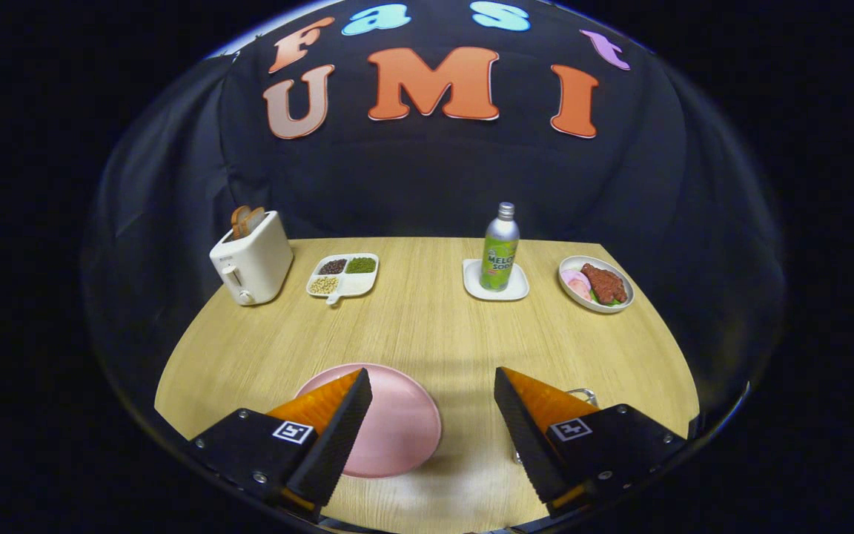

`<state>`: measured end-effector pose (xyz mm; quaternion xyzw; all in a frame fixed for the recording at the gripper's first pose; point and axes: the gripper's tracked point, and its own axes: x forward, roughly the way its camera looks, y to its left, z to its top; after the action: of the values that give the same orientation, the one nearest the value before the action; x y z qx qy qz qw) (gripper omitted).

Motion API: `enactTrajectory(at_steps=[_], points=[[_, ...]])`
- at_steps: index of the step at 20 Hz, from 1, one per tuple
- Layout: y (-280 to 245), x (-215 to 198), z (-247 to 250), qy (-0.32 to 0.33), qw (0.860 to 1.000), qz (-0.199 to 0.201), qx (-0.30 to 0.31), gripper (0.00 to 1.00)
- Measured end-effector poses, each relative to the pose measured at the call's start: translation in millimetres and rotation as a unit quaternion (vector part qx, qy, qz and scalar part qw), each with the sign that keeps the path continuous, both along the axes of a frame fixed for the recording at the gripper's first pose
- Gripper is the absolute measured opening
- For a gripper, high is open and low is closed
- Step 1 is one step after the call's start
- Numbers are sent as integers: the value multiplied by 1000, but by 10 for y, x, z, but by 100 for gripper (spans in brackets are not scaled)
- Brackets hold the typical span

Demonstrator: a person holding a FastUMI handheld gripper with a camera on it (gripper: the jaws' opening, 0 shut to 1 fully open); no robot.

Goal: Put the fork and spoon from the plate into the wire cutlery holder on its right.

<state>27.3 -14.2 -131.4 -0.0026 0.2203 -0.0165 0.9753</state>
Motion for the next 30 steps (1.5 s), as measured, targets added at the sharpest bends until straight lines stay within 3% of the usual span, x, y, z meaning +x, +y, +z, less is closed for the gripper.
enactTrajectory(at_steps=[8, 11, 13, 19, 22, 25, 26, 30], points=[[873, -9, -1027, 56, 997, 52, 18, 100], [986, 16, -1242, 77, 995, 55, 22, 100], [1065, 49, -1368, 93, 994, 54, 28, 95], [1119, 70, -1516, 112, 992, 51, 16, 59], [1119, 52, -1572, 125, 991, 51, 15, 36], [1112, 64, -1585, 130, 990, 48, 16, 25], [1097, 56, -1585, 131, 990, 48, 16, 12], [1051, 43, -1517, 128, 991, 46, 20, 6]])
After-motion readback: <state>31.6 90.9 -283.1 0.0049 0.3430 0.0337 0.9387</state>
